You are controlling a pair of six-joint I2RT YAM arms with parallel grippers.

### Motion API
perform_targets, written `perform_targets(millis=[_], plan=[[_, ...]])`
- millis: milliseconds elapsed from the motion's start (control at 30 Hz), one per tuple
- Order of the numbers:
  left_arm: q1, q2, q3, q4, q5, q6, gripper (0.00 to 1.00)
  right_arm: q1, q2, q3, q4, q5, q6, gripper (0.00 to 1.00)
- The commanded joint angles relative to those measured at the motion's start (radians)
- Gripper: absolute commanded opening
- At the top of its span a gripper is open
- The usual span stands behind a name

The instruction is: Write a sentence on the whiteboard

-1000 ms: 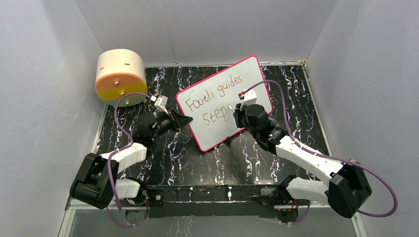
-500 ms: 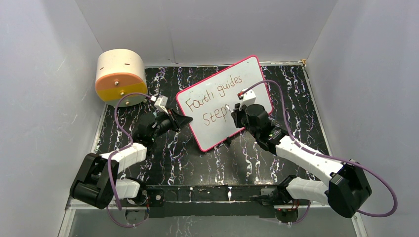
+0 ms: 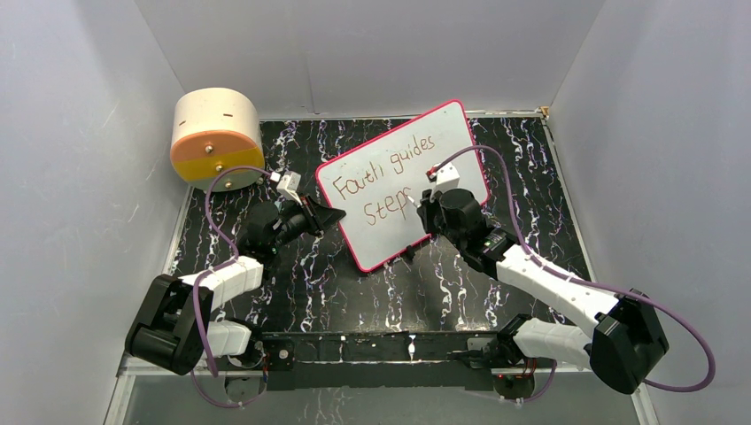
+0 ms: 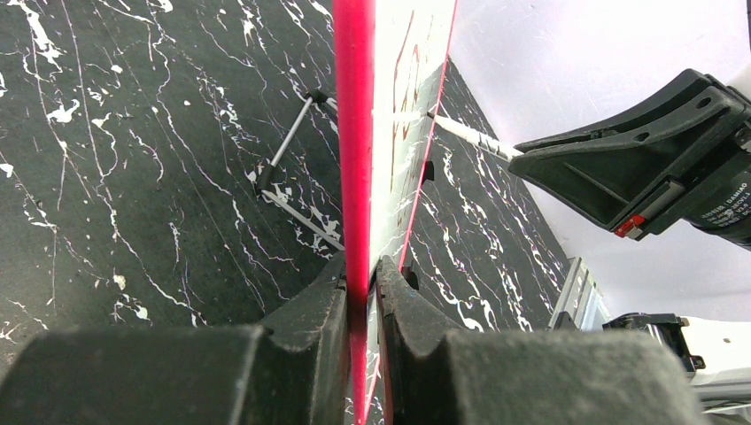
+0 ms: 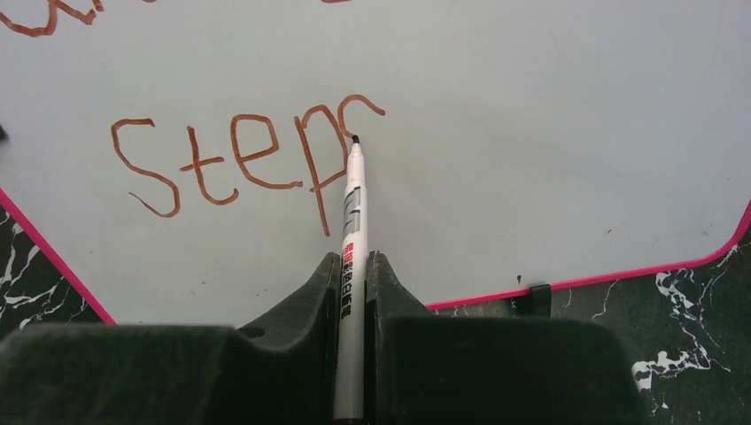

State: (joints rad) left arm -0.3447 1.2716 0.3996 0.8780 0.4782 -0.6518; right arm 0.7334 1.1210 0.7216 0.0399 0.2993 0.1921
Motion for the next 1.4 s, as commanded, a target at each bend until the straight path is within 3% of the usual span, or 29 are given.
perform_targets(millis=[0,467,767,1067,1367], plan=[[-0.006,-0.015,0.019,-0.036,-0.018,0.029,0.0,-0.001,-0.027,-0.011,-0.019,0.069,0.019,0.0],[-0.006,-0.021,0.022,-0.04,-0.018,0.027,0.0,-0.001,-0.035,-0.002,-0.09,0.002,0.036,0.0],[-0.006,-0.02,0.022,-0.042,-0.016,0.026,0.0,-0.002,-0.04,-0.002,-0.05,-0.049,0.05,0.0],[-0.006,-0.02,0.021,-0.042,-0.02,0.025,0.0,-0.001,-0.125,-0.035,-0.048,0.077,0.056,0.0],[-0.006,-0.019,0.022,-0.044,-0.021,0.025,0.0,-0.015,-0.106,-0.037,-0.049,0.121,0.062,0.0]])
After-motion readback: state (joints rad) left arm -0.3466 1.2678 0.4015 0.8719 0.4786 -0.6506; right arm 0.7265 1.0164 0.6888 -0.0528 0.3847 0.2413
